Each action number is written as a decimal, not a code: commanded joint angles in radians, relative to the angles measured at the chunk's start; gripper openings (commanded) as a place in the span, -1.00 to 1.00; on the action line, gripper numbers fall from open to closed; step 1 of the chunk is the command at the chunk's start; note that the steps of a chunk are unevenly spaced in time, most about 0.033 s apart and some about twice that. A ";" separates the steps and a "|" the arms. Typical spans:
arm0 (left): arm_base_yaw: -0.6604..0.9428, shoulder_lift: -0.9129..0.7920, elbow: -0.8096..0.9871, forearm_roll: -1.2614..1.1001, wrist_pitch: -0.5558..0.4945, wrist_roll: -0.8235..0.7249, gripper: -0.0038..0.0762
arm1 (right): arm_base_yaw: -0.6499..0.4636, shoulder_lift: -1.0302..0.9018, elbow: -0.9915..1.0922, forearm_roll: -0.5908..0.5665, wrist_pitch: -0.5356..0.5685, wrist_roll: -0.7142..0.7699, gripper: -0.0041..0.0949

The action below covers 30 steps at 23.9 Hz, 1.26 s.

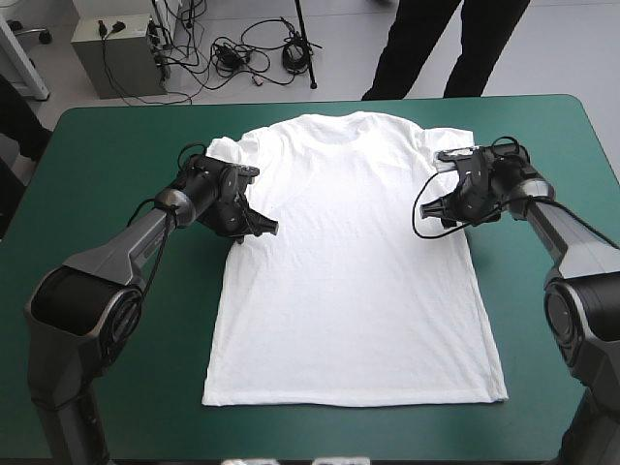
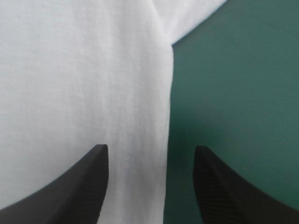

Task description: Fold the cloth

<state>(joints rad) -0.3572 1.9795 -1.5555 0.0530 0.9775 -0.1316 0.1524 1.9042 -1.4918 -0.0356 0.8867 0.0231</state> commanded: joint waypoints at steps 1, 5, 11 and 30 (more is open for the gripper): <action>0.000 -0.036 -0.020 0.010 -0.010 -0.010 -0.93 | -0.001 0.002 -0.050 0.017 -0.025 -0.014 0.14; 0.000 -0.036 -0.020 0.012 -0.010 -0.010 -0.93 | -0.001 0.051 -0.050 0.064 -0.017 -0.023 0.11; 0.000 -0.036 -0.020 0.038 -0.057 -0.010 -0.93 | -0.006 0.061 -0.050 0.068 -0.005 -0.016 -0.94; -0.002 -0.365 -0.050 0.074 -0.041 -0.007 -0.93 | -0.032 -0.287 -0.151 0.108 0.119 -0.030 -0.95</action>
<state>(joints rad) -0.3572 1.7441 -1.5701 0.1211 0.9601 -0.1402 0.1300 1.7292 -1.5823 0.0651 1.0053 0.0082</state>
